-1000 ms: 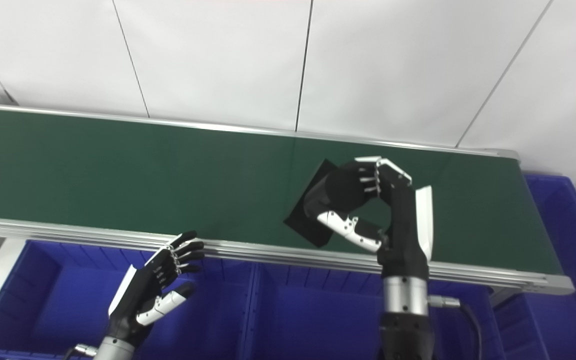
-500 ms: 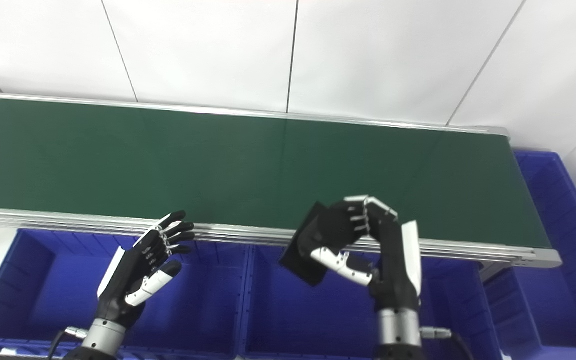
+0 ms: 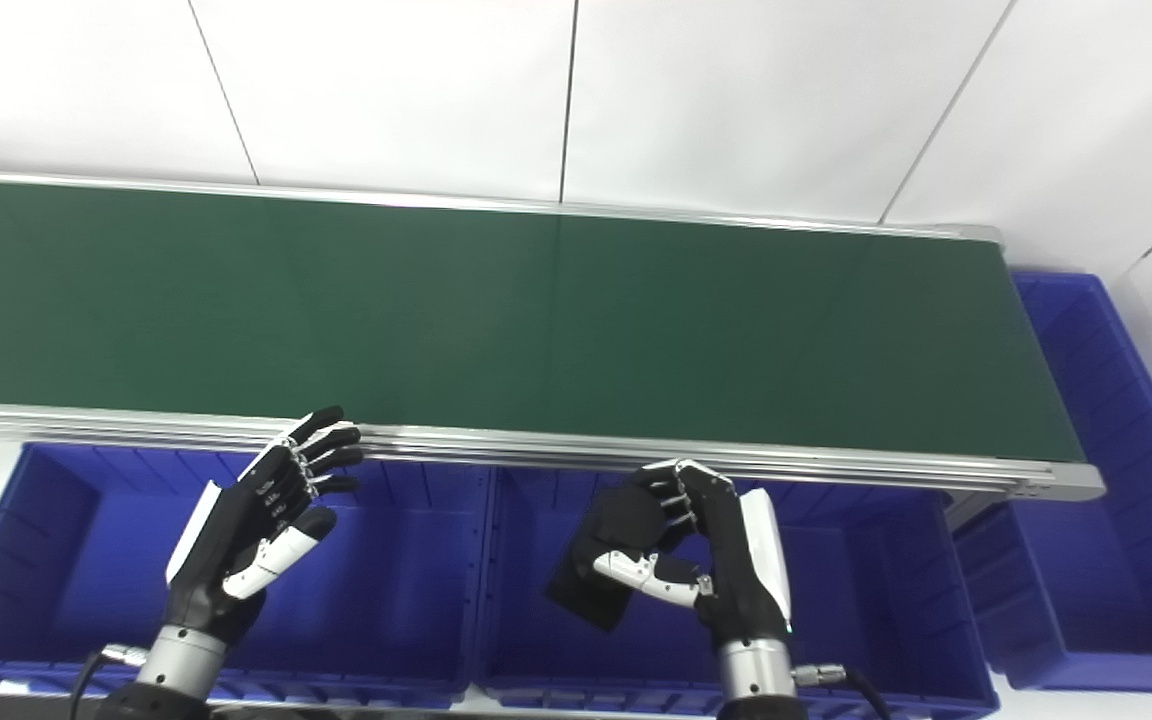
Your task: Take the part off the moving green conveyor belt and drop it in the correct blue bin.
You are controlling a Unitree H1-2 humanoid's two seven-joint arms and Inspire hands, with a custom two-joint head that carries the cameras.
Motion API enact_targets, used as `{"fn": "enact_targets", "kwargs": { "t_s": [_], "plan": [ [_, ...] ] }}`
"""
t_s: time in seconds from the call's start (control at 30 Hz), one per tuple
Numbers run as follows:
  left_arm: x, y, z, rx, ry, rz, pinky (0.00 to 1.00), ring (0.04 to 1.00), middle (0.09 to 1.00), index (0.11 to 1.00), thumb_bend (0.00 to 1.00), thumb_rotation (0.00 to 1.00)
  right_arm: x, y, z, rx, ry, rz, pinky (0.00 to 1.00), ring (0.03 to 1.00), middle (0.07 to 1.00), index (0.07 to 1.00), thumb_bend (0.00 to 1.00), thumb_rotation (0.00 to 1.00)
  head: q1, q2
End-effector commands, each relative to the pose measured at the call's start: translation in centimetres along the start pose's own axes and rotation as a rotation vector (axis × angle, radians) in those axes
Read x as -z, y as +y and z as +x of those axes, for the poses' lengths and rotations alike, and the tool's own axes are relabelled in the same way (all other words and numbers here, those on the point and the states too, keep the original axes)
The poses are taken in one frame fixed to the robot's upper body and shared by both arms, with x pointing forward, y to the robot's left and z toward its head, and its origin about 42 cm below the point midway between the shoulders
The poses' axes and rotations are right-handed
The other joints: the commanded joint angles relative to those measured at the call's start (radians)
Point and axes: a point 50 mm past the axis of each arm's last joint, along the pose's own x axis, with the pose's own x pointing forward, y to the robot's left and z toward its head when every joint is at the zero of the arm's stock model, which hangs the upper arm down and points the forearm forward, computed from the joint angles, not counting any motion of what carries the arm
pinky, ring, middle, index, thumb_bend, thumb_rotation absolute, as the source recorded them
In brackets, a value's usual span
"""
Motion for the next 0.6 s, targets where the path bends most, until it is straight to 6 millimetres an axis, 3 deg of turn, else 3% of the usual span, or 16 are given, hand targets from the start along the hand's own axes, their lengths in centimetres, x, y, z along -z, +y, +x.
{"fn": "enact_targets", "kwargs": {
  "t_s": [0.0, 0.33, 0.57],
  "plan": [
    [-1.1, 0.2, 0.2, 0.009, -0.048, 0.000, 0.72, 0.791, 0.824, 0.874, 0.82, 0.59, -1.3, -0.1, 0.9, 0.007, -0.123, -0.008, 0.33, 0.438, 0.508, 0.530, 0.50, 0.00, 0.002, 0.000],
    [-1.4, 0.2, -0.2, 0.016, -0.046, 0.017, 0.69, 0.777, 0.815, 0.873, 0.84, 0.61, -0.4, 1.4, 3.4, -0.073, -0.128, -0.088, 0.36, 0.439, 0.489, 0.526, 0.50, 0.00, -0.007, 0.012],
    [-1.4, 0.4, 0.0, 0.025, -0.043, 0.019, 0.68, 0.772, 0.811, 0.869, 0.82, 0.60, 1.7, 2.7, 4.6, -0.116, -0.102, -0.205, 0.34, 0.427, 0.498, 0.535, 0.50, 0.00, -0.009, 0.009]
  ]
}}
